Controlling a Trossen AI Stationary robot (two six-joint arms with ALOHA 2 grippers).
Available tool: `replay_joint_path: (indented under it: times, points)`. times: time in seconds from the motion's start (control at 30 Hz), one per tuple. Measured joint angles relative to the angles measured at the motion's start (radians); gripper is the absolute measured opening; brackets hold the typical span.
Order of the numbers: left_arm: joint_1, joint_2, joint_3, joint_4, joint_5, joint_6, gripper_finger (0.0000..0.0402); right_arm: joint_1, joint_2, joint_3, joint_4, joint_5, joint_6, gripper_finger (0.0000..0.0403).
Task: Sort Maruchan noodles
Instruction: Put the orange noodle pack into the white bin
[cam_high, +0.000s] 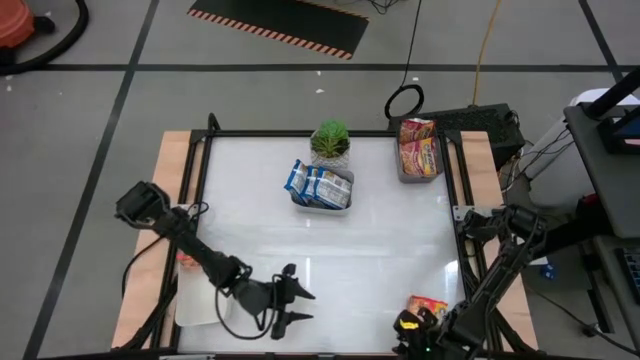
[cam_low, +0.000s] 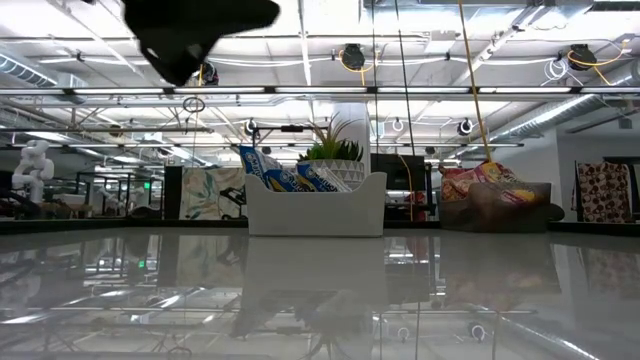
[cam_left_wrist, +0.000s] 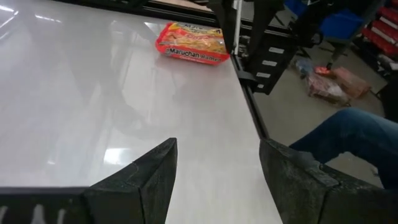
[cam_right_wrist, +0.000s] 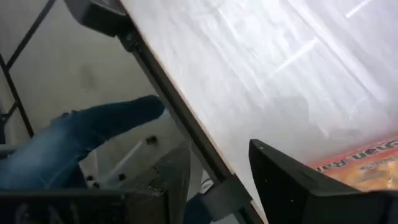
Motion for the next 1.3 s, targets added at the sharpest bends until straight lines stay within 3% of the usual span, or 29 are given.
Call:
replay_joint_path:
  times: [0.3,0.5,0.63,0.93,1.13,1.2,1.3]
  points:
    - [0.096,0.000,0.000,-0.007,0.140,0.091,0.0232,-0.010,0.001,-0.012,-0.002,-0.177,0.019,0.0153]
    - [0.135,0.000,0.000,-0.006,0.145,0.118,0.0232,-0.009,0.001,-0.012,-0.327,-0.359,0.067,0.0126]
    - [0.148,0.000,0.000,-0.015,0.145,0.118,0.0232,-0.009,0.001,-0.013,-0.505,-0.362,0.009,0.0108]
    - [0.144,0.000,0.000,-0.104,0.161,0.079,0.0232,-0.085,-0.020,-0.013,-0.647,-0.338,-0.195,0.0102]
    - [0.129,0.000,0.000,-0.113,0.161,0.065,0.0232,-0.128,-0.049,-0.013,-0.792,-0.276,-0.096,0.0102]
    - [0.123,0.000,0.000,-0.114,0.163,0.065,0.0232,-0.127,-0.049,-0.013,-0.791,-0.237,-0.053,0.0102]
    - [0.112,0.000,0.000,-0.118,0.163,0.065,0.0232,-0.127,-0.049,-0.025,-0.736,-0.265,-0.018,0.0102]
